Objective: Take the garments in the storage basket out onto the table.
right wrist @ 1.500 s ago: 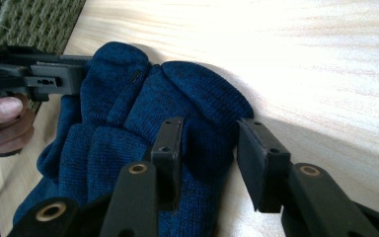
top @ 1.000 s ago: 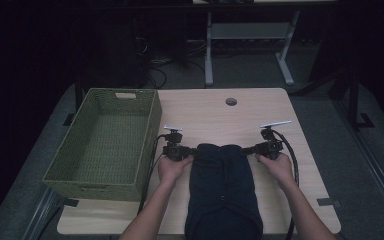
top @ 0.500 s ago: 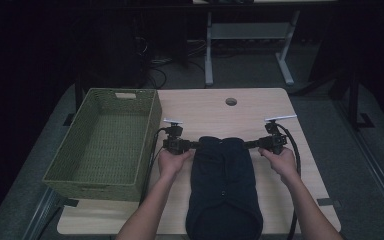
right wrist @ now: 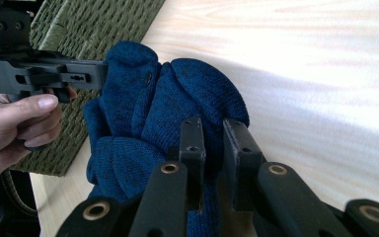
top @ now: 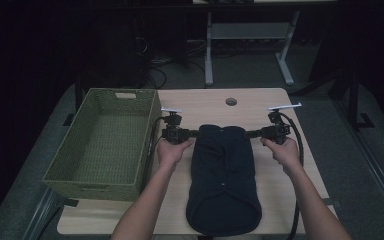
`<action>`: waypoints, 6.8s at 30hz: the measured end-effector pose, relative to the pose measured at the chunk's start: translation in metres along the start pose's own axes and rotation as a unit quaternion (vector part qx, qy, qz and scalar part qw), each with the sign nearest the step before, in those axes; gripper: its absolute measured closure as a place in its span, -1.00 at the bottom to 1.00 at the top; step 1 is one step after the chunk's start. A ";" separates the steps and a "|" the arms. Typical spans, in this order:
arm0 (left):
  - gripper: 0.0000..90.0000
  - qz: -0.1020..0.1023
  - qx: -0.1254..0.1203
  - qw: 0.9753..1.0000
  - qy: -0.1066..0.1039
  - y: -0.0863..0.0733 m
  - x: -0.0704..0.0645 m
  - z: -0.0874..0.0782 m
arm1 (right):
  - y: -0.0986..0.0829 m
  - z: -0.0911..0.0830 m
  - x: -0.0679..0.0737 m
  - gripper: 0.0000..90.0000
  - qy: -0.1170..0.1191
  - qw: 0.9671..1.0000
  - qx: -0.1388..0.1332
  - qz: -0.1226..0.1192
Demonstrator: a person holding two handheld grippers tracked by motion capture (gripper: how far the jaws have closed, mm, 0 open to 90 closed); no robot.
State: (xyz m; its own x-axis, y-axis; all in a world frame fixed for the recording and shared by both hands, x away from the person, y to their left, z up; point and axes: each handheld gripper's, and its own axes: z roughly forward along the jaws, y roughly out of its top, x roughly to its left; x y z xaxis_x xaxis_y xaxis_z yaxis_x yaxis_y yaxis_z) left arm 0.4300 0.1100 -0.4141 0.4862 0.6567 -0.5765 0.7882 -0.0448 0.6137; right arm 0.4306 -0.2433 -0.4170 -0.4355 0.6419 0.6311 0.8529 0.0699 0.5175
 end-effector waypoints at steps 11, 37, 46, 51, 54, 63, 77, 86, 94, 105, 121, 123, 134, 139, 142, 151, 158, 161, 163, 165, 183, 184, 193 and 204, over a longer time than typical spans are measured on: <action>0.83 0.013 -0.021 1.000 -0.006 0.028 -0.008 -0.013 | 0.026 -0.011 0.014 0.77 0.001 1.000 -0.019 -0.015; 0.83 0.035 -0.050 0.998 -0.028 0.047 -0.021 -0.033 | 0.040 -0.030 0.028 0.76 0.030 0.997 -0.065 -0.023; 0.83 0.043 -0.057 0.997 -0.029 0.031 -0.021 -0.040 | 0.028 -0.027 0.035 0.76 0.034 0.997 -0.063 -0.032; 0.83 0.047 -0.059 0.997 -0.030 0.020 -0.020 -0.040 | 0.019 -0.026 0.038 0.75 0.033 0.997 -0.062 -0.040; 0.83 0.048 -0.057 0.997 -0.031 0.013 -0.019 -0.039 | 0.013 -0.026 0.038 0.75 0.032 0.997 -0.063 -0.042; 0.83 0.049 -0.051 0.997 -0.029 0.003 -0.018 -0.035 | 0.000 -0.022 0.035 0.75 0.034 0.997 -0.059 -0.041; 0.83 0.065 -0.054 0.996 -0.039 -0.020 -0.022 -0.041 | -0.023 -0.023 0.039 0.73 0.039 0.996 -0.060 -0.062; 0.82 0.080 -0.054 0.994 -0.048 -0.043 -0.026 -0.046 | -0.048 -0.024 0.043 0.72 0.042 0.994 -0.057 -0.080; 0.83 0.090 -0.050 0.993 -0.063 -0.065 -0.032 -0.056 | -0.072 -0.030 0.051 0.72 0.055 0.992 -0.053 -0.096; 0.83 0.086 -0.026 0.992 -0.084 -0.102 -0.038 -0.070 | -0.107 -0.033 0.062 0.72 0.072 0.991 -0.027 -0.110; 0.83 0.075 0.029 0.993 -0.092 -0.144 -0.036 -0.075 | -0.151 -0.023 0.058 0.73 0.091 0.991 0.010 -0.093; 0.83 0.075 0.034 0.992 -0.093 -0.149 -0.035 -0.075 | -0.153 -0.022 0.058 0.70 0.093 0.991 0.018 -0.090; 0.83 0.068 0.041 0.992 -0.096 -0.157 -0.027 -0.081 | -0.120 -0.028 0.074 0.61 0.104 0.989 -0.004 -0.105; 0.83 0.068 0.040 0.992 -0.098 -0.158 -0.025 -0.082 | -0.105 -0.025 0.078 0.61 0.119 0.988 -0.012 -0.099; 0.83 0.069 0.040 0.992 -0.099 -0.158 -0.024 -0.082 | -0.101 -0.024 0.078 0.61 0.117 0.988 -0.007 -0.100; 0.83 0.079 0.048 0.990 -0.108 -0.159 -0.030 -0.079 | -0.099 -0.034 0.073 0.62 0.108 0.990 -0.012 -0.092; 0.81 0.081 0.048 0.989 -0.115 -0.158 -0.035 -0.084 | -0.093 -0.012 0.069 0.71 0.085 0.992 0.022 -0.087; 0.79 0.081 0.044 0.989 -0.119 -0.155 -0.037 -0.087 | -0.096 -0.003 0.071 0.77 0.086 0.991 0.045 -0.088; 0.76 0.080 0.041 0.988 -0.125 -0.153 -0.039 -0.090 | -0.101 0.001 0.072 0.77 0.092 0.990 0.058 -0.089; 0.73 0.084 0.042 0.988 -0.127 -0.150 -0.043 -0.093 | -0.106 0.005 0.073 0.77 0.094 0.989 0.069 -0.090; 0.68 0.083 0.049 0.988 -0.119 -0.136 -0.052 -0.086 | -0.132 0.009 0.082 0.75 0.114 0.982 0.109 -0.105; 0.68 0.083 0.054 0.988 -0.119 -0.137 -0.052 -0.083 | -0.133 0.009 0.084 0.75 0.118 0.981 0.111 -0.109; 0.67 0.092 0.095 0.986 -0.105 -0.148 -0.056 -0.067 | -0.147 0.018 0.092 0.77 0.116 0.972 0.156 -0.133; 0.63 0.114 0.137 0.981 -0.071 -0.162 -0.057 -0.050 | -0.158 0.034 0.089 0.82 0.105 0.965 0.198 -0.134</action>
State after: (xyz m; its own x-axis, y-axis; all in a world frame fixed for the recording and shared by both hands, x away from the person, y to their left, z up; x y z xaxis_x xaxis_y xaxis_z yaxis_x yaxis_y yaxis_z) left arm 0.2561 0.1175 -0.4541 0.6944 0.4959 -0.5214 0.7148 -0.3920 0.5791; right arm 0.2668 -0.1714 -0.4622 -0.6691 0.3943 0.6300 0.7268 0.5243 0.4437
